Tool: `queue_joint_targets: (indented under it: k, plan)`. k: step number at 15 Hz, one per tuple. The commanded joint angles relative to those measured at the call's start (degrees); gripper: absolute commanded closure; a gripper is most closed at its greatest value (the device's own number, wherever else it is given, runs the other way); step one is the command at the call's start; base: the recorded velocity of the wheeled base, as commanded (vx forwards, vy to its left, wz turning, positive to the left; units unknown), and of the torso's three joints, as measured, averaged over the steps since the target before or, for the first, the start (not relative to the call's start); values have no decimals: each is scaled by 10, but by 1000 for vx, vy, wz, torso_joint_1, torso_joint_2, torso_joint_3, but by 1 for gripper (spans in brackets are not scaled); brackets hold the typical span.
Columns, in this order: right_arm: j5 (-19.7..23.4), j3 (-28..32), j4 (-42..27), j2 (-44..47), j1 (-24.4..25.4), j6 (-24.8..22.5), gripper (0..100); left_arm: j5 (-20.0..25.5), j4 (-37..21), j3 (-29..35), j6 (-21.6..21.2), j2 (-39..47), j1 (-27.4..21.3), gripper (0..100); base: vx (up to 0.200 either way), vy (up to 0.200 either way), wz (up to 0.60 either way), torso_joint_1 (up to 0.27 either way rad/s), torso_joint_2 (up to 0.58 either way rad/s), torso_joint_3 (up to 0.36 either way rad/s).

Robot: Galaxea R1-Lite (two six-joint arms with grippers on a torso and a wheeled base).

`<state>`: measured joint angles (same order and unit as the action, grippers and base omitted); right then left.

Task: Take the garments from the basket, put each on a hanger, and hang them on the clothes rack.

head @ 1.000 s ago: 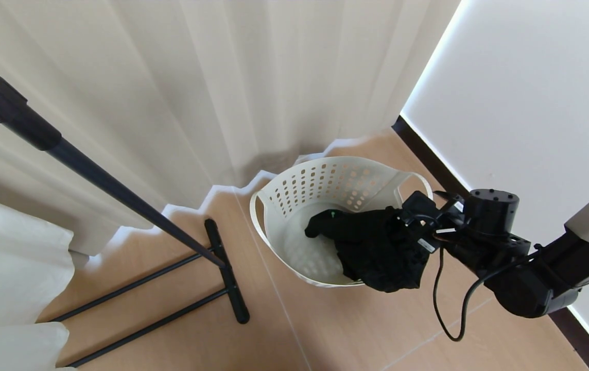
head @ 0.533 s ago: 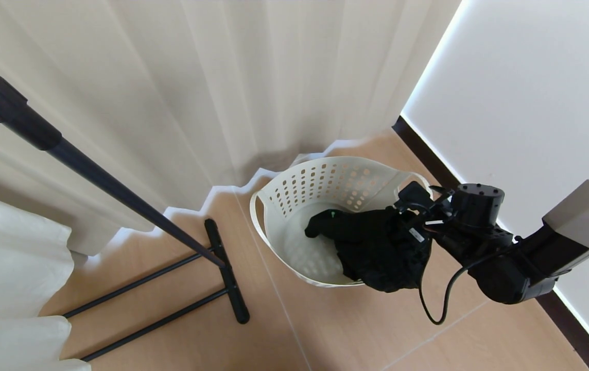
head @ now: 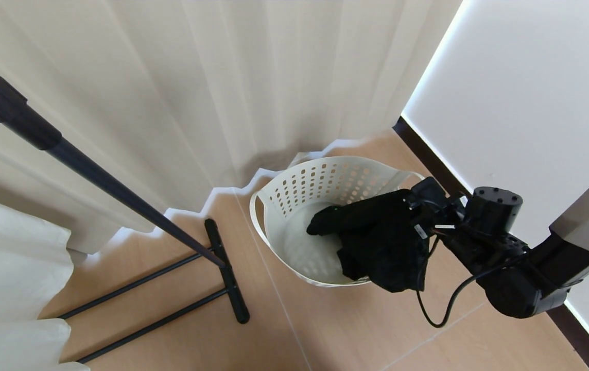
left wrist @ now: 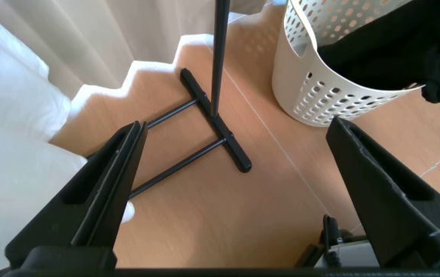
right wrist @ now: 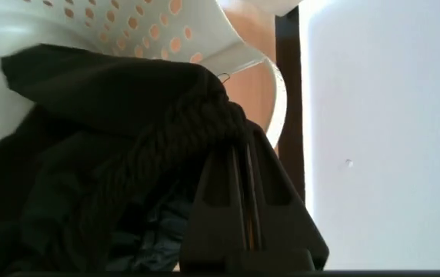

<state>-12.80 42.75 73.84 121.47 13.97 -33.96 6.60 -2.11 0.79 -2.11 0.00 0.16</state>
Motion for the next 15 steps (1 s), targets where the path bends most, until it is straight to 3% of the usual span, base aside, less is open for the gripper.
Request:
queue_joint_targets:
  k: [1,3,4,6,9,15]
  plan:
    - [-1,-82,12,-111,24,54,100,0,0,0,0,0,0,0,0,0,0,0,0,0]
    - [-7,-130,6,-207,58,110,100,1,0,0,-3,0,-1,0,0,0,0,0,0,0]
    - [-7,-133,6,-216,62,116,100,1,0,0,-3,0,0,0,0,0,0,0,0,0]
    - [-14,-160,4,-317,129,168,100,1,0,0,-4,0,-1,0,0,0,0,0,0,0]
    - [-21,-188,-19,-374,211,219,100,1,0,0,-3,0,-1,0,0,0,0,0,0,0]
    - [-26,-190,-25,-373,195,219,100,1,0,0,-3,0,-1,0,0,0,0,1,2,90]
